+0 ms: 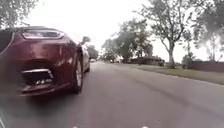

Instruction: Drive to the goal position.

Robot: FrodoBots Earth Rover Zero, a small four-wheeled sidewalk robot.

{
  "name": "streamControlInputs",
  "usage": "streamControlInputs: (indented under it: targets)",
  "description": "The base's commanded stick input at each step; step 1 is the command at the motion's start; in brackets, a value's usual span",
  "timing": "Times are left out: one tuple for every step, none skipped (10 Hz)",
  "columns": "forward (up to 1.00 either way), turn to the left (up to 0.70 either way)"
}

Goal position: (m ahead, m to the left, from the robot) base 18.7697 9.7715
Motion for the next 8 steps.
streamControlInputs:
  targets:
    - [0.7,0.0]
    - [0.7,0.0]
    - [0.7,0.0]
    - [0.7,0.0]
    - [0.7,0.0]
    - [0.7,0.0]
    - [0.7,0.0]
    - [0.7,0.0]
